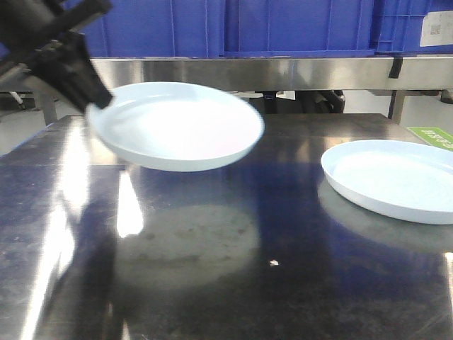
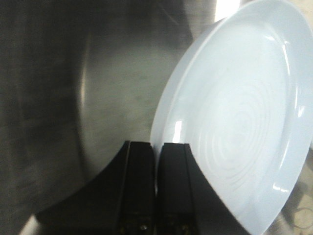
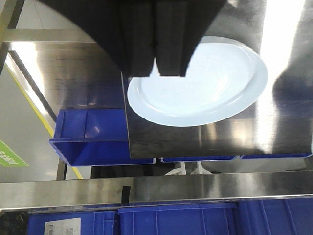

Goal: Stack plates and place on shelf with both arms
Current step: 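Lower the white plate onto the table center and open left gripper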

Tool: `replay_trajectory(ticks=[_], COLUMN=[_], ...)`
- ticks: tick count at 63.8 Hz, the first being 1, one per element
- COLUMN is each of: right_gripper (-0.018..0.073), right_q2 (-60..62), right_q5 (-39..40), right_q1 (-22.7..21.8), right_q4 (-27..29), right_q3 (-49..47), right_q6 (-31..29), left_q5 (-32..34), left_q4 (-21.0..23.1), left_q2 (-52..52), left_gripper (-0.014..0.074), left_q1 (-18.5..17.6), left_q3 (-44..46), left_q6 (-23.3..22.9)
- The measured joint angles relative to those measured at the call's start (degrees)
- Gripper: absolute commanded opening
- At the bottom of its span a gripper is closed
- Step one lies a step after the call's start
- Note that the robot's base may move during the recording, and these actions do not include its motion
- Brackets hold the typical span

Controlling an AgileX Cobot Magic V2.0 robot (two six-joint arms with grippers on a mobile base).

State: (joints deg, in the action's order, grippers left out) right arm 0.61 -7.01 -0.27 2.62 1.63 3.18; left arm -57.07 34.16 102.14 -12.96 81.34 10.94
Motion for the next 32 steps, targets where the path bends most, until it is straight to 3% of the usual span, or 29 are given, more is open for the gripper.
replay_trajectory(ticks=[11,32], right_gripper=[0.0049,0.0049], right_q2=[0.0,0.0], right_q5=[0.0,0.0], right_q1=[0.0,0.0], right_q4=[0.0,0.0], right_q3=[0.0,0.0], right_q6=[0.0,0.0], left_q5=[2.6,3.9], left_q4=[1.2,0.9], left_q2=[3.2,7.5], left_gripper=[0.008,0.008], left_q1=[-4.0,-4.4], left_q3=[0.0,-0.2], left_q6=[0.0,0.0])
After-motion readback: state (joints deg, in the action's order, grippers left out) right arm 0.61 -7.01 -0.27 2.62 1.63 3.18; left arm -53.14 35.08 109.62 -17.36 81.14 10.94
